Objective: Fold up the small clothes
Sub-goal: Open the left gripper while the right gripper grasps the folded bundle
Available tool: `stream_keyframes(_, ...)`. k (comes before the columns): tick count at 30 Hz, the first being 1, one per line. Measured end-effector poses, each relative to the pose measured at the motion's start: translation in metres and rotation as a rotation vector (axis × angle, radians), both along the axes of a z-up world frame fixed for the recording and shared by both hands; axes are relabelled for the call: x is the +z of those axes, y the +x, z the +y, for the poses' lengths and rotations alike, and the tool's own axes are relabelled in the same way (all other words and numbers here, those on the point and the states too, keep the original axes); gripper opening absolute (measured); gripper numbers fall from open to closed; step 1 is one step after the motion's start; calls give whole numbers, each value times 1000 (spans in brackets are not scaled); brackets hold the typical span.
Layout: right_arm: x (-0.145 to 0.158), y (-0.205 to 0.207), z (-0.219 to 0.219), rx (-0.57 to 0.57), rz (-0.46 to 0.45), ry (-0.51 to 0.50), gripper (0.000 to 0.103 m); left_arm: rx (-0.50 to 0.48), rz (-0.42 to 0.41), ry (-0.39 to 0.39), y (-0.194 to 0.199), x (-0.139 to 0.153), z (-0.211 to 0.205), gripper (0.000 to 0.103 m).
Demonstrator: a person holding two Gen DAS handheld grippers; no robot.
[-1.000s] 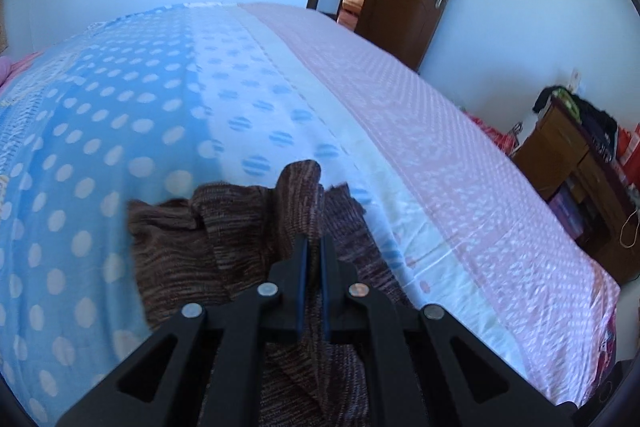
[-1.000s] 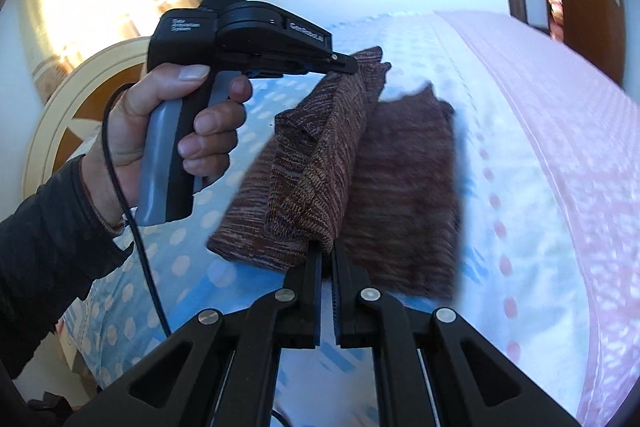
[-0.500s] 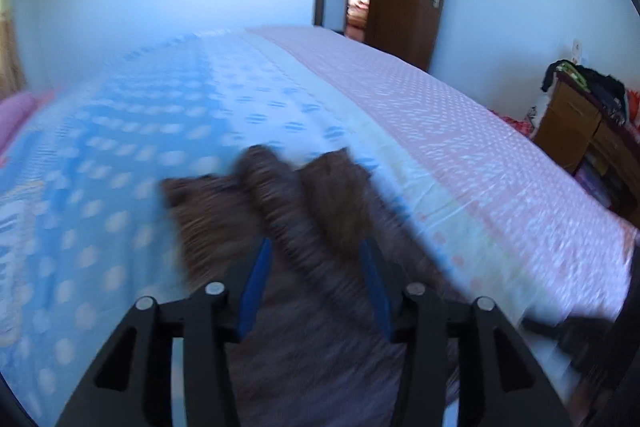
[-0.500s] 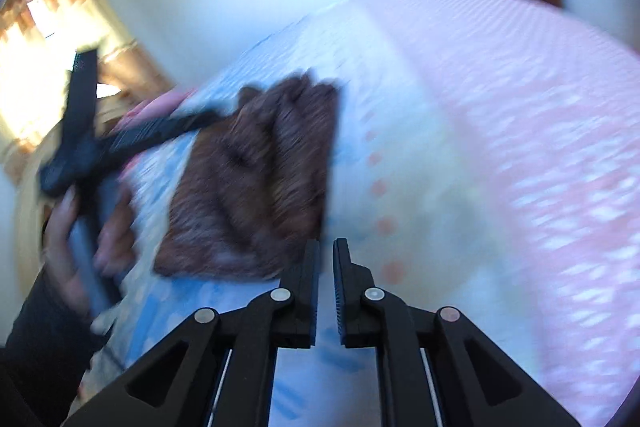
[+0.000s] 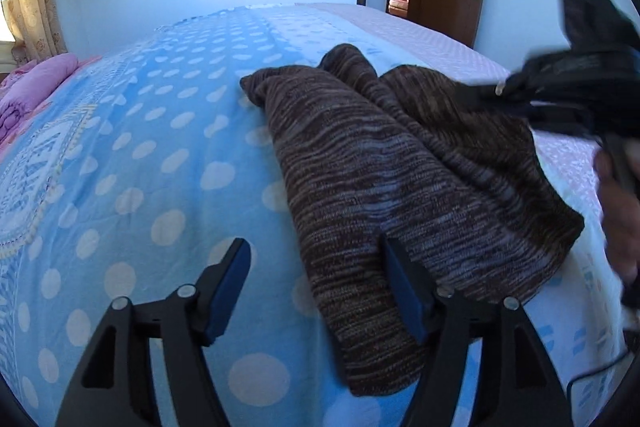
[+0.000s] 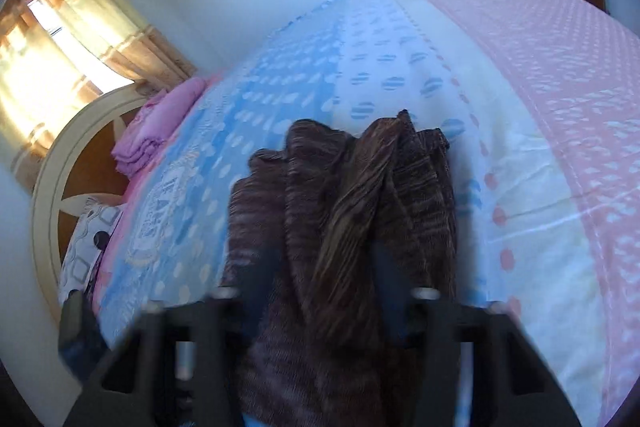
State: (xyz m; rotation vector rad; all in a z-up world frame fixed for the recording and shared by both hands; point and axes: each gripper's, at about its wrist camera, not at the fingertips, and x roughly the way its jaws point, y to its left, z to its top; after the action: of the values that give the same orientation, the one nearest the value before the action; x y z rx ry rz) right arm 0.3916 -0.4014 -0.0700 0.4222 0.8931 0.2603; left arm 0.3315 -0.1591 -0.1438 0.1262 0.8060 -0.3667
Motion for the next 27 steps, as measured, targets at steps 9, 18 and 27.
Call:
stream_keyframes(9, -26, -4, -38, -178, 49, -145, 6, 58, 97, -76, 3, -11, 17, 91)
stream_keyframes(18, 31, 15, 79, 164, -120, -411, 24, 61, 94, -90, -6, -13, 21, 92)
stream_keyframes(27, -36, 60, 151, 294, -2, -534, 27, 62, 96, -114, -6, -14, 25, 92)
